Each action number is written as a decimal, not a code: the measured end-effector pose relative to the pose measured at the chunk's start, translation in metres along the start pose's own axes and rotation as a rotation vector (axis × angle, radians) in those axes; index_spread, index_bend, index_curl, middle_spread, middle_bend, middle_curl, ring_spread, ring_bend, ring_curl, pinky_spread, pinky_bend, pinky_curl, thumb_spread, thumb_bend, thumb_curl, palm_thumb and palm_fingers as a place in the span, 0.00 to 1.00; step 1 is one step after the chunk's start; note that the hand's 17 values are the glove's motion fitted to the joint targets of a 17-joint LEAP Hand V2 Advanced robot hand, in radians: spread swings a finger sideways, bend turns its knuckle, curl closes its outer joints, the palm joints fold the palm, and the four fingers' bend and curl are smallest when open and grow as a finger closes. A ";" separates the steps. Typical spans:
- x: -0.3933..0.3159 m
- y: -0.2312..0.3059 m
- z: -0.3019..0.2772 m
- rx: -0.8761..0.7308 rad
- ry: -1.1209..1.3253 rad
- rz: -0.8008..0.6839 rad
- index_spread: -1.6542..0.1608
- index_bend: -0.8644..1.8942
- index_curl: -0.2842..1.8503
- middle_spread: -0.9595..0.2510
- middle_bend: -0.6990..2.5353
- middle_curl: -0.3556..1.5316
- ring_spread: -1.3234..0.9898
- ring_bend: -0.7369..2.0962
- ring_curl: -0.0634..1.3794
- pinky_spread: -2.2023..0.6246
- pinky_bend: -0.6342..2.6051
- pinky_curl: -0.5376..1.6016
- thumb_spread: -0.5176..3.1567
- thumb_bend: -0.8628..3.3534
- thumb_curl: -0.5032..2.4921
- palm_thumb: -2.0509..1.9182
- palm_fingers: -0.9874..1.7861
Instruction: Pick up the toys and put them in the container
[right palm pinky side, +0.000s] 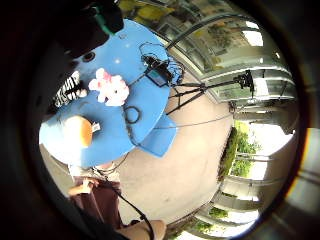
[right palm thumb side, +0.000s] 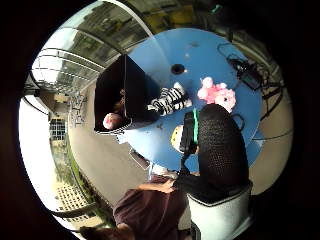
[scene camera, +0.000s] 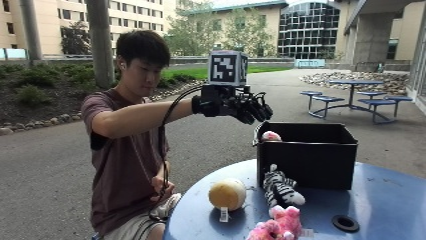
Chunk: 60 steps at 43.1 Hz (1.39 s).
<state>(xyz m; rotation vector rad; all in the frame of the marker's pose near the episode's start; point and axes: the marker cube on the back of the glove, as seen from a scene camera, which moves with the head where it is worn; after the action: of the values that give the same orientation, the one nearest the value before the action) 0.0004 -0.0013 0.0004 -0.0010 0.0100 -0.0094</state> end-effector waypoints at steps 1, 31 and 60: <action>0.000 0.000 0.000 -0.001 0.000 -0.002 0.85 0.36 0.14 0.73 0.25 0.20 0.56 0.37 0.07 0.77 0.36 0.30 0.26 0.23 0.17 0.54 0.45; 0.025 -0.069 0.034 -0.138 0.061 0.020 0.79 0.35 0.19 0.70 0.28 0.30 0.55 0.41 0.16 0.77 0.45 0.39 0.51 0.21 0.23 0.52 0.29; 0.063 -0.128 0.256 -0.390 -0.050 -0.029 0.83 0.31 0.16 0.83 0.26 0.31 0.57 0.41 0.20 0.78 0.47 0.41 0.50 0.22 0.28 0.59 0.24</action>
<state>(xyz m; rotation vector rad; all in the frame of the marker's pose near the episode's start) 0.0650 -0.1300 0.2560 -0.3912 -0.0387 -0.0363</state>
